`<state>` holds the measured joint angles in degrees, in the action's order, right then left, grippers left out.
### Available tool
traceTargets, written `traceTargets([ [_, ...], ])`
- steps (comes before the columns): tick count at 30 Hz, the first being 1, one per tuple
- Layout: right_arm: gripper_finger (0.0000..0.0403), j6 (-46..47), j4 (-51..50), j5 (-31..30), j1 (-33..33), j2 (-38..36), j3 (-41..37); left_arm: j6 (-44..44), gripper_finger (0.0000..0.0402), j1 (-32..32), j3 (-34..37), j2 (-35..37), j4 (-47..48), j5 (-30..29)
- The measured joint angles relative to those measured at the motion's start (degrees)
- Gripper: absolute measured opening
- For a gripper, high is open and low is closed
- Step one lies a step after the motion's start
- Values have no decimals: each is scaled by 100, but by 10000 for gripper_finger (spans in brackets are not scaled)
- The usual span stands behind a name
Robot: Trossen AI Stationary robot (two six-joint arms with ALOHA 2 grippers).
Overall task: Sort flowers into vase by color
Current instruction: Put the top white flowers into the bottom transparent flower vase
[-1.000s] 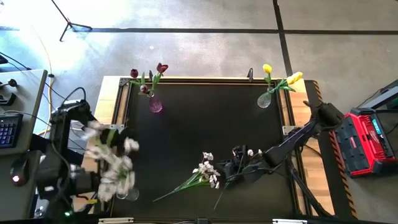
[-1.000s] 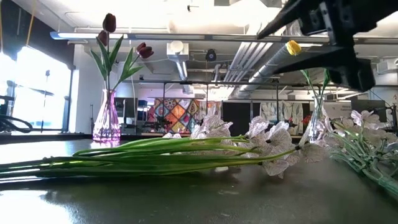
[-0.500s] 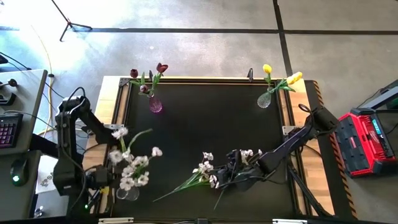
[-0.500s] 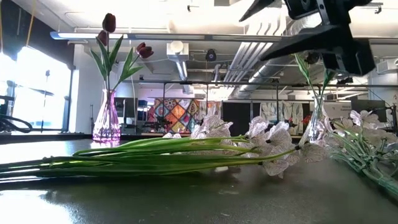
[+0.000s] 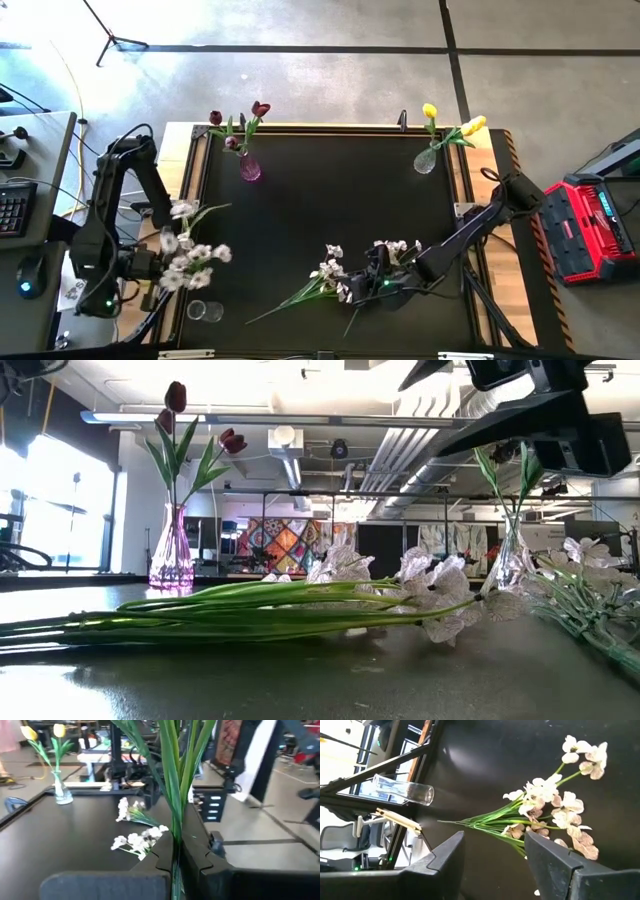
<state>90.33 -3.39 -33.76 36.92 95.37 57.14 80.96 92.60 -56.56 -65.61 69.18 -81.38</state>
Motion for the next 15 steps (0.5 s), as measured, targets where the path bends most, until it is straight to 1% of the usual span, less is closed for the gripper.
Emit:
traceTargets([
  [3, 194, 152, -84, 32, -1, 0, 0, 281, 0, 310, 209, 103, -17, -329],
  [7, 194, 280, -112, 225, -22, 0, 0, 942, 0, 748, 569, 114, -28, -822],
  [10, 194, 418, -121, 278, -55, 0, 0, 1498, 0, 882, 766, 111, -184, -843],
  [15, 194, 522, -124, 381, -123, 0, 0, 1567, 0, 965, 956, 107, -687, -873],
])
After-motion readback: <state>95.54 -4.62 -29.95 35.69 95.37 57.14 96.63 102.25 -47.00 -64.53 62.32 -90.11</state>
